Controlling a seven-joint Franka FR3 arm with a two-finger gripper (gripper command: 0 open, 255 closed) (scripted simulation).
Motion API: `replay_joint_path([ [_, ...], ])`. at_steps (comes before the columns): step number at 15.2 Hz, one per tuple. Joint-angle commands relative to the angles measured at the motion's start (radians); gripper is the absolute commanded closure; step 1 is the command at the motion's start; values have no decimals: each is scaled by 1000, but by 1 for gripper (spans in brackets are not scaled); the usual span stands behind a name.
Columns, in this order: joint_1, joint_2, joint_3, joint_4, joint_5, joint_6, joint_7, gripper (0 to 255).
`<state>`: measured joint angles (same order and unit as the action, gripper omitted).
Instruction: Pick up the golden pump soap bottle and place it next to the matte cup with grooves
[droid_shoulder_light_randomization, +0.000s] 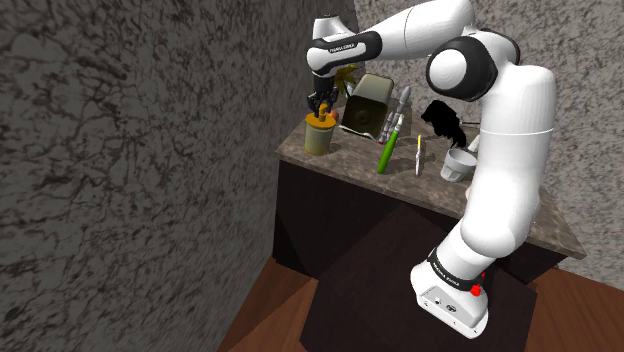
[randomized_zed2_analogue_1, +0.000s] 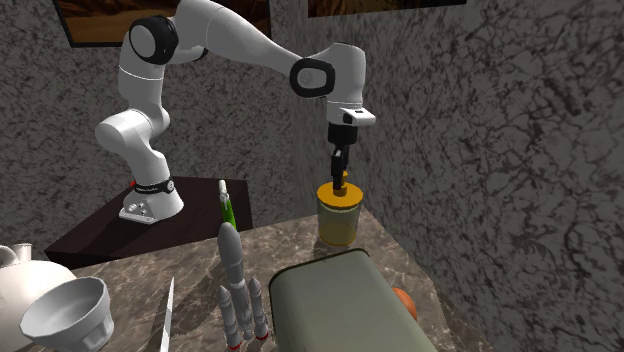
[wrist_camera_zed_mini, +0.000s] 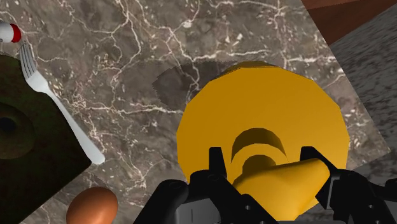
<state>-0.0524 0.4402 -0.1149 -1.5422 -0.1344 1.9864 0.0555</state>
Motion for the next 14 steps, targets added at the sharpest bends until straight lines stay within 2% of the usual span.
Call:
replay_joint_path([
  [1,0,0,0,0,0,0,0,255],
  [3,0,0,0,0,0,0,0,255],
  [14,1,-27,0,107,4,-133,-19,255],
])
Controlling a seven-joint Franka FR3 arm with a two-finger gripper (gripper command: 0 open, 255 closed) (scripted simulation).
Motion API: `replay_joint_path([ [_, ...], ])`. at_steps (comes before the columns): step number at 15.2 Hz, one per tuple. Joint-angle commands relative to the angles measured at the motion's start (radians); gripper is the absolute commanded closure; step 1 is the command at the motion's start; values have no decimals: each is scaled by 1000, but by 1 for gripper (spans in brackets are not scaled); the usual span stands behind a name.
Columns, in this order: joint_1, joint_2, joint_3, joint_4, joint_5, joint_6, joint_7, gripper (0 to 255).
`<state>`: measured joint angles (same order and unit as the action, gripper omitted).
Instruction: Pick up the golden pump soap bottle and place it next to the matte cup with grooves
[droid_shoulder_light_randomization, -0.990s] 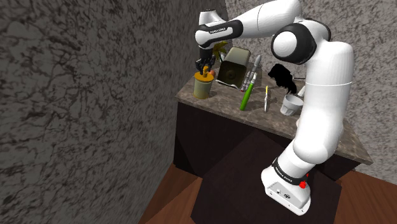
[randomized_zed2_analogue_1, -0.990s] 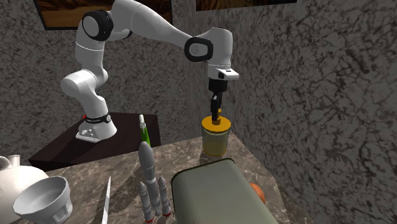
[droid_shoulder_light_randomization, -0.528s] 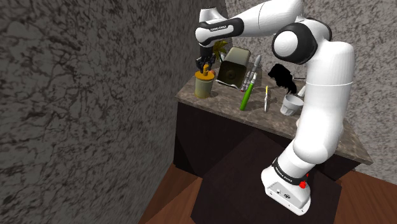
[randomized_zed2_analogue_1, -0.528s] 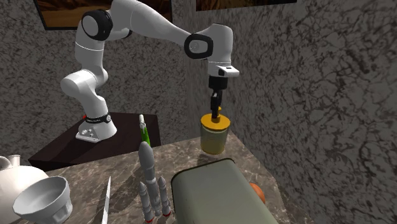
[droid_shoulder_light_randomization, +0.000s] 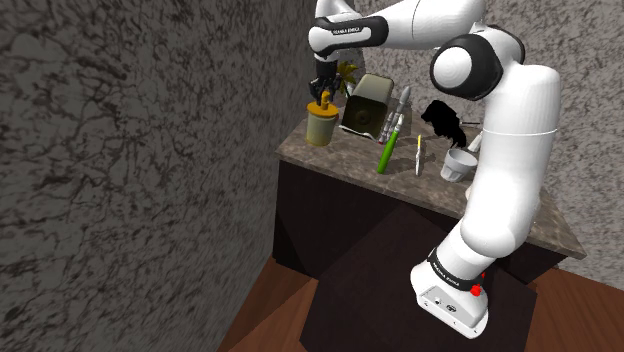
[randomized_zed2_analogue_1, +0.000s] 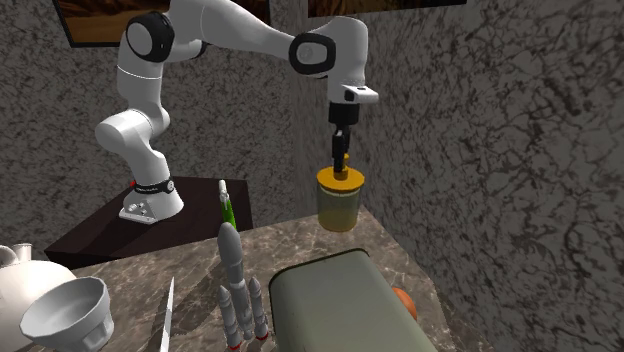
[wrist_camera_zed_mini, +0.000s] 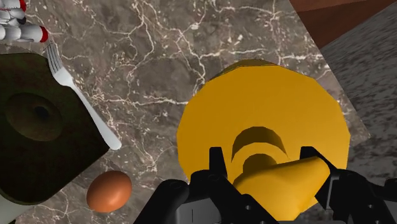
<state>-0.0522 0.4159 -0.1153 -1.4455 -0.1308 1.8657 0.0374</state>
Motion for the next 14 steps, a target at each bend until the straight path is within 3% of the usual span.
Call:
replay_joint_path([
  [1,1,-4,0,22,0,-25,-3,255],
  [14,-1,6,-1,212,6,-203,-28,255],
])
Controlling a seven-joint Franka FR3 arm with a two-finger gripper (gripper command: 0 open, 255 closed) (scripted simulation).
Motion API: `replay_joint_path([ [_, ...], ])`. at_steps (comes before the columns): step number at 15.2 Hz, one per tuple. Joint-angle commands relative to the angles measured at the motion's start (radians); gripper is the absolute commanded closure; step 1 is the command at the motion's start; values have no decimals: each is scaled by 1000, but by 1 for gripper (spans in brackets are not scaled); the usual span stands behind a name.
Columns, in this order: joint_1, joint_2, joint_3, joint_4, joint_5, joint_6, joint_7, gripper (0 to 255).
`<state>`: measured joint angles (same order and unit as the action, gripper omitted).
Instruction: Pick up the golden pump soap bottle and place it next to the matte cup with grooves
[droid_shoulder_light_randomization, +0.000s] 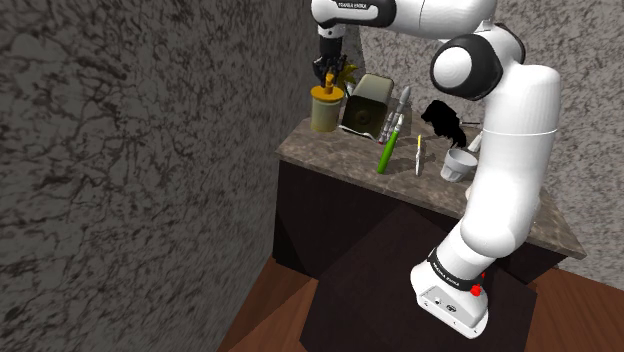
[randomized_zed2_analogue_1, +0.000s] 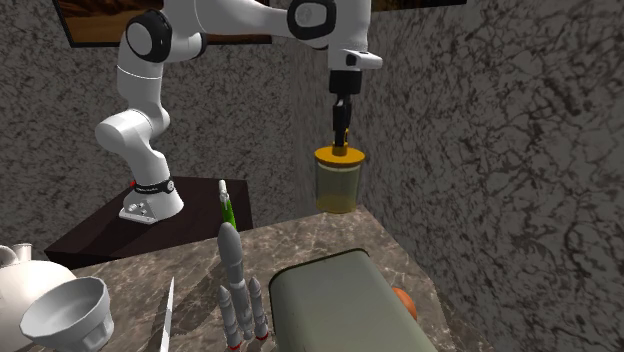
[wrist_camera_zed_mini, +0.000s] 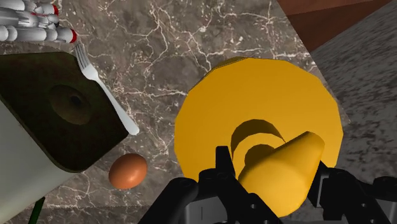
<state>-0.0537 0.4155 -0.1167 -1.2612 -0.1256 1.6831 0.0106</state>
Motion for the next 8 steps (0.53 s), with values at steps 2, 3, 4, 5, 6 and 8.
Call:
replay_joint_path([
  [2,0,14,0,65,2,-50,-6,255],
  [3,-1,18,0,85,3,-66,-8,255],
  [4,-1,22,0,105,3,-82,-11,255],
  [5,-2,27,0,127,4,-98,-13,255],
  [6,-2,33,-1,149,5,-115,-16,255],
  [8,-4,46,-1,197,6,-149,-21,255],
])
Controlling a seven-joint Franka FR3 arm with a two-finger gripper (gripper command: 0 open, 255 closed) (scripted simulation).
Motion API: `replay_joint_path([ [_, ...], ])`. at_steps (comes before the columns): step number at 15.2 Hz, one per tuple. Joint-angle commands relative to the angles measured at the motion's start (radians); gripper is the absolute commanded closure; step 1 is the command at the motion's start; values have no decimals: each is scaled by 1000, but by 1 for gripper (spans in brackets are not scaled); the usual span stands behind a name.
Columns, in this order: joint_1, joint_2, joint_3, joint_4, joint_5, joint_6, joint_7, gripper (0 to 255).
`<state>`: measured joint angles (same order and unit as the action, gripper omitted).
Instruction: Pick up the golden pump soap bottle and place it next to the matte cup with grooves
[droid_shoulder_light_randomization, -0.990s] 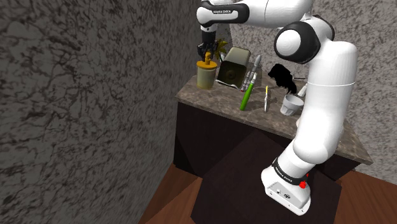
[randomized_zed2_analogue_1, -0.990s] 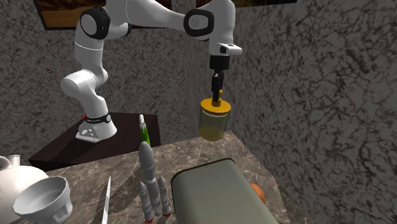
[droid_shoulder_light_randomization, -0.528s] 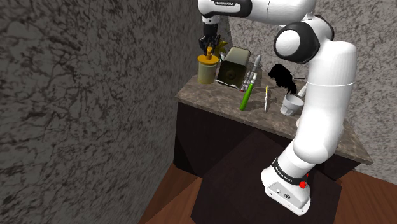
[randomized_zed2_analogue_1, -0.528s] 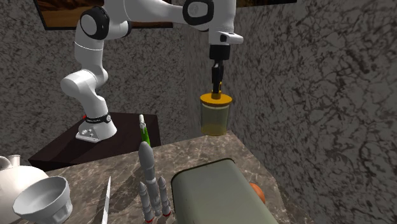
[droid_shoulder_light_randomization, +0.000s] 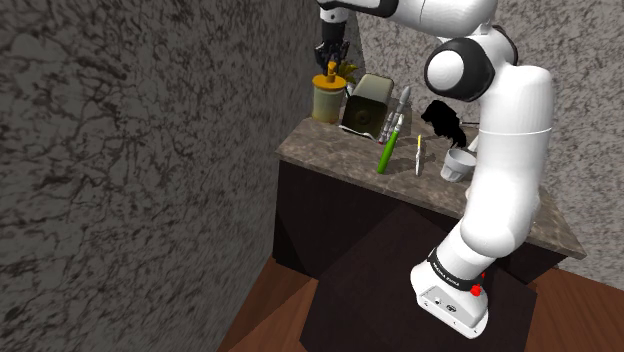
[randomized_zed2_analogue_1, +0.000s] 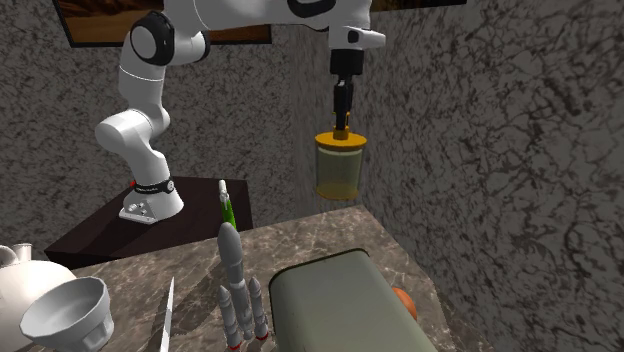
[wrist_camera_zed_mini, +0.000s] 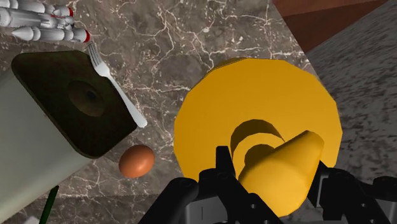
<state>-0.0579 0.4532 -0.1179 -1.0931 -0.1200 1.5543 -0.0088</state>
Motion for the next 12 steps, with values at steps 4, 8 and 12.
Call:
replay_joint_path([
  [4,-22,-45,-9,-28,-1,-12,-34,255],
  [8,-65,-146,-32,-156,-5,27,-99,255],
  [12,-110,-223,-59,-245,-7,51,-171,255],
])
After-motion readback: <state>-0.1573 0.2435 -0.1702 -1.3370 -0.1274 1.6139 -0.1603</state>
